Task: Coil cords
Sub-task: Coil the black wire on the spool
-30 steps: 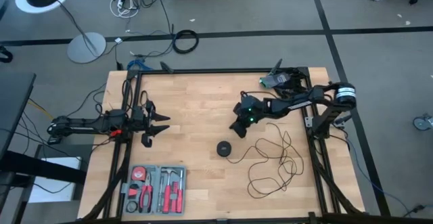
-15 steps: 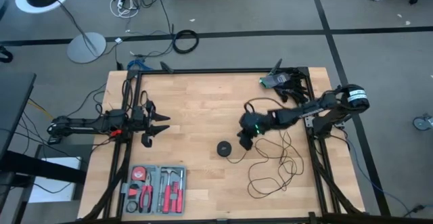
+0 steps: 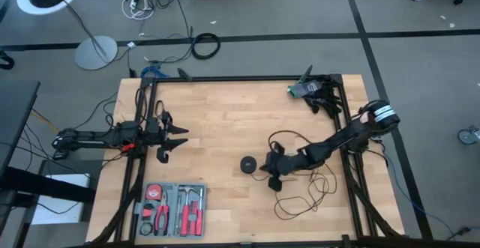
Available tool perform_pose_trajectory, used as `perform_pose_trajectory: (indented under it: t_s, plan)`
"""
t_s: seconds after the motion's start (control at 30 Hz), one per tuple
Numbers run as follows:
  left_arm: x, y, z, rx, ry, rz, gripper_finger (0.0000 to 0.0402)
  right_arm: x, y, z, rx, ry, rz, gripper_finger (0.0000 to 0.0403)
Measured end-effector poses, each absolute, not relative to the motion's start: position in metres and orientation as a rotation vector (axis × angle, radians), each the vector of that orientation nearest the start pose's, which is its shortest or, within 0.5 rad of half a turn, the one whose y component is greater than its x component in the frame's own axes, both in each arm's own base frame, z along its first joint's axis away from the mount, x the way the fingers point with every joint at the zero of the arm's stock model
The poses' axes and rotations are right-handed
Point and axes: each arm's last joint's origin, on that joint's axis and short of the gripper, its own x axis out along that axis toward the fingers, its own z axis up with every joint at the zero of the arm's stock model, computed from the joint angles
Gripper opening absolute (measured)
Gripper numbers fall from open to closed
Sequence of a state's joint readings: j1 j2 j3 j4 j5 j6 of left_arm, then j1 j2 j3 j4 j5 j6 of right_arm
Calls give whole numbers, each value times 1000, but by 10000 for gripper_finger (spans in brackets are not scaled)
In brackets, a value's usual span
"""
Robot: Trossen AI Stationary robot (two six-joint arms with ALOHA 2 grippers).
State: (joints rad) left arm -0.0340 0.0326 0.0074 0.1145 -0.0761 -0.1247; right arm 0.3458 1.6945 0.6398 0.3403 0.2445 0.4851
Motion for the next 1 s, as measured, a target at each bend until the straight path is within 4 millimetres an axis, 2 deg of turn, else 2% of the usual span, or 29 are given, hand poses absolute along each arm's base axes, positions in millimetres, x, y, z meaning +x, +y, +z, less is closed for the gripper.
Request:
perform_pose_trajectory:
  t_s: [0.17,0.3,0.33,0.47,0.53,0.6,0.7,0.8,1.0]
  plan:
    - [99,-1,174,-129,-91,36,168,302,85,115,328,698,59,1]
    - [99,-1,175,-130,-96,37,168,322,78,110,307,624,132,1]
    - [99,-1,175,-130,-96,36,168,326,75,108,287,620,90,1]
    - [99,-1,175,-130,-102,36,168,339,62,100,171,604,-344,0]
    - [99,-1,176,-130,-106,36,168,348,63,107,121,589,-347,0]
    - [99,-1,177,-131,-117,35,168,356,66,117,108,591,-253,0]
    - [99,-1,178,-131,-124,34,168,358,64,130,107,636,-189,0]
    - [98,-1,178,-131,-131,34,168,352,54,148,119,680,-229,2]
    - [98,-1,180,-132,-148,33,168,327,18,184,281,752,-370,16]
